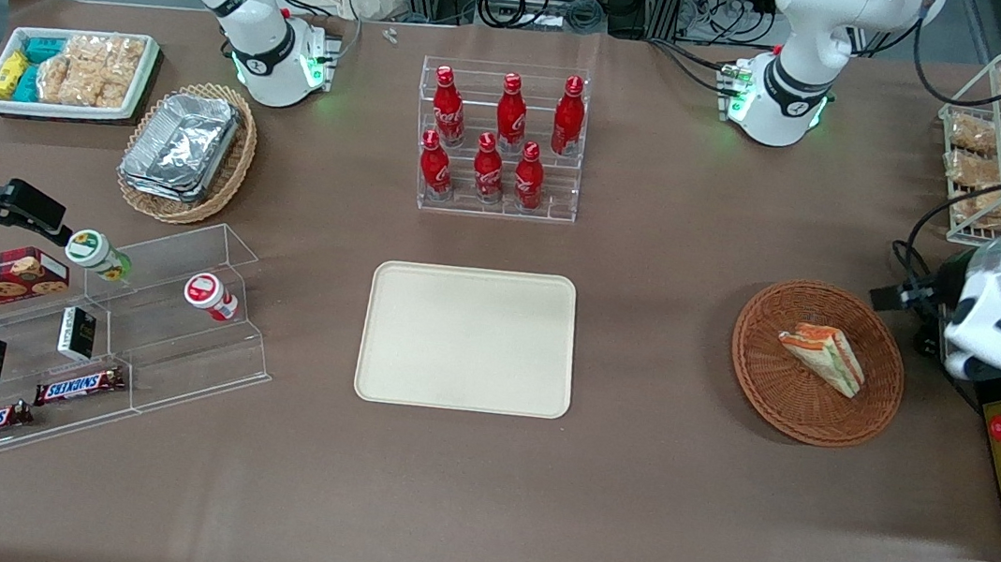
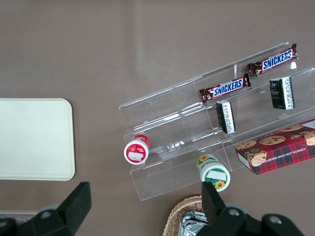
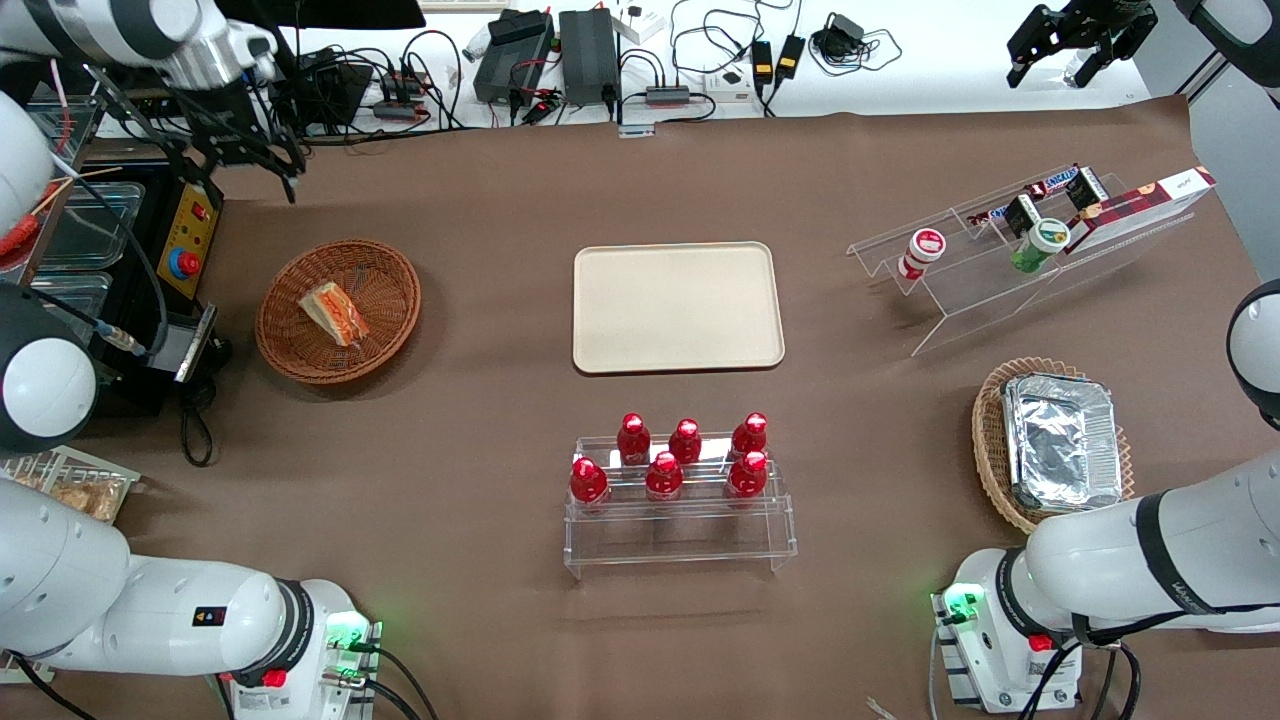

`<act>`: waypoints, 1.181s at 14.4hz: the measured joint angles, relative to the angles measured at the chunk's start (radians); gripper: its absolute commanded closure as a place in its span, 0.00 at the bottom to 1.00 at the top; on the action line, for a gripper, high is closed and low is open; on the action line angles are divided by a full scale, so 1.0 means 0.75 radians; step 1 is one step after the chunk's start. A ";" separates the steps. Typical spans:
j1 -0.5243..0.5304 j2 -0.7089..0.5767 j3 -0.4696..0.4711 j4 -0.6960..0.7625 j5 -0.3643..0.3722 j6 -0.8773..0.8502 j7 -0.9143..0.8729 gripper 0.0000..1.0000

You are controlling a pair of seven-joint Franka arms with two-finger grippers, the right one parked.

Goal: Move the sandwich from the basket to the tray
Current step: 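Move the left gripper over the wicker basket toward the wrapped sandwich, then lower the left gripper and close it on the wrapped sandwich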

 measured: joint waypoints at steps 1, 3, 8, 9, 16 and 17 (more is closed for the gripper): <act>0.000 0.004 0.005 -0.073 0.000 0.091 -0.066 0.00; 0.000 0.017 0.025 -0.211 0.000 0.301 -0.211 0.00; -0.001 0.136 0.041 -0.399 -0.001 0.578 -0.442 0.00; -0.001 0.167 0.042 -0.404 -0.003 0.607 -0.462 0.00; 0.000 0.252 0.069 -0.535 -0.013 0.879 -0.491 1.00; 0.000 0.255 0.069 -0.536 -0.014 0.885 -0.494 1.00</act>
